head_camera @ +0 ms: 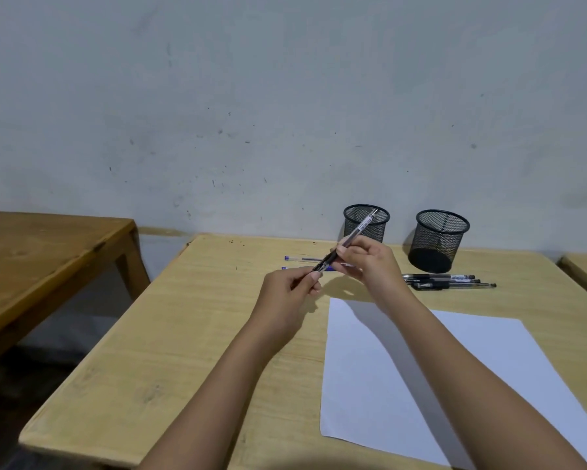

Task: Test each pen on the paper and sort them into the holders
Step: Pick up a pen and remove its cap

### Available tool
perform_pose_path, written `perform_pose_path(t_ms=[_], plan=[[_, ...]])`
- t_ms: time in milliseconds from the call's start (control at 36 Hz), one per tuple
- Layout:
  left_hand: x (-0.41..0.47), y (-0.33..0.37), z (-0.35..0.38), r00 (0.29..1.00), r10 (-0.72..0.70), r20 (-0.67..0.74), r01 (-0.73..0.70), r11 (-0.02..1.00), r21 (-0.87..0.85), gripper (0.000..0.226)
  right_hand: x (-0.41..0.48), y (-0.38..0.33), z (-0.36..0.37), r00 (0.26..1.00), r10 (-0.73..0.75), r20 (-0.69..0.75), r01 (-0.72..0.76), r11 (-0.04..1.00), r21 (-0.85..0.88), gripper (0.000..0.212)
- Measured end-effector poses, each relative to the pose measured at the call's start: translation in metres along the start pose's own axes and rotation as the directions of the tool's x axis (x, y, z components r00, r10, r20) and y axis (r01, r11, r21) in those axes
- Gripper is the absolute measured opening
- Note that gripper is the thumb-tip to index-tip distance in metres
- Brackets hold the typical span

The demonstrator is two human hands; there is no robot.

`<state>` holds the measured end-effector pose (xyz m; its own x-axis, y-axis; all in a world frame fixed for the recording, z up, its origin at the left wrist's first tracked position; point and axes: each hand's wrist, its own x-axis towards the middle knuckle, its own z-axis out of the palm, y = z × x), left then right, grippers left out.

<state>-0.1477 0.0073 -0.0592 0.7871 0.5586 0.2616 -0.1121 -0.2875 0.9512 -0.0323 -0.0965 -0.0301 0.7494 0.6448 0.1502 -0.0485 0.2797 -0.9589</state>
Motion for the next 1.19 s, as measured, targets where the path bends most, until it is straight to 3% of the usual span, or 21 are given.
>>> perform_pose_path(t_ms=[528,583,639,667,722,806,917,1028,1194], plan=[[0.010,0.013,-0.013,0.980,-0.108,0.170,0.110,0.994,-0.004,0.020,-0.007,0.004,-0.001,0.999,0.001,-0.034,0.002,0.995,0.101,0.004],[0.008,0.012,-0.021,0.975,-0.141,0.172,0.155,0.985,-0.071,0.019,-0.002,-0.001,-0.011,0.993,0.000,-0.119,0.026,0.976,0.217,0.008],[0.005,0.004,-0.040,0.974,-0.200,0.110,0.218,0.958,-0.188,0.017,0.003,-0.012,-0.040,0.967,-0.006,-0.253,0.106,0.917,0.385,0.015],[0.004,-0.002,-0.052,0.972,-0.227,0.064,0.235,0.943,-0.235,0.017,0.004,-0.019,-0.057,0.952,-0.026,-0.306,0.150,0.908,0.390,0.015],[0.000,-0.014,-0.070,0.969,-0.248,-0.020,0.233,0.934,-0.270,0.017,0.000,-0.028,-0.079,0.941,-0.082,-0.329,0.177,0.946,0.271,0.013],[0.000,-0.022,-0.062,0.968,-0.234,-0.091,0.214,0.959,-0.188,0.014,-0.004,-0.024,-0.070,0.966,-0.106,-0.237,0.129,0.988,0.081,0.012],[0.009,-0.028,-0.040,0.977,-0.202,-0.073,0.200,0.979,-0.044,0.014,-0.005,-0.005,-0.044,0.982,-0.072,-0.177,0.067,0.997,-0.031,0.015],[0.012,-0.035,-0.033,0.992,-0.074,-0.103,0.101,0.953,0.287,0.021,-0.009,0.011,-0.039,0.973,-0.168,-0.156,0.104,0.931,-0.350,0.022],[0.014,-0.045,-0.035,0.992,0.038,-0.120,0.029,0.858,0.513,0.030,-0.011,0.021,-0.038,0.974,-0.184,-0.135,0.097,0.869,-0.485,0.016]])
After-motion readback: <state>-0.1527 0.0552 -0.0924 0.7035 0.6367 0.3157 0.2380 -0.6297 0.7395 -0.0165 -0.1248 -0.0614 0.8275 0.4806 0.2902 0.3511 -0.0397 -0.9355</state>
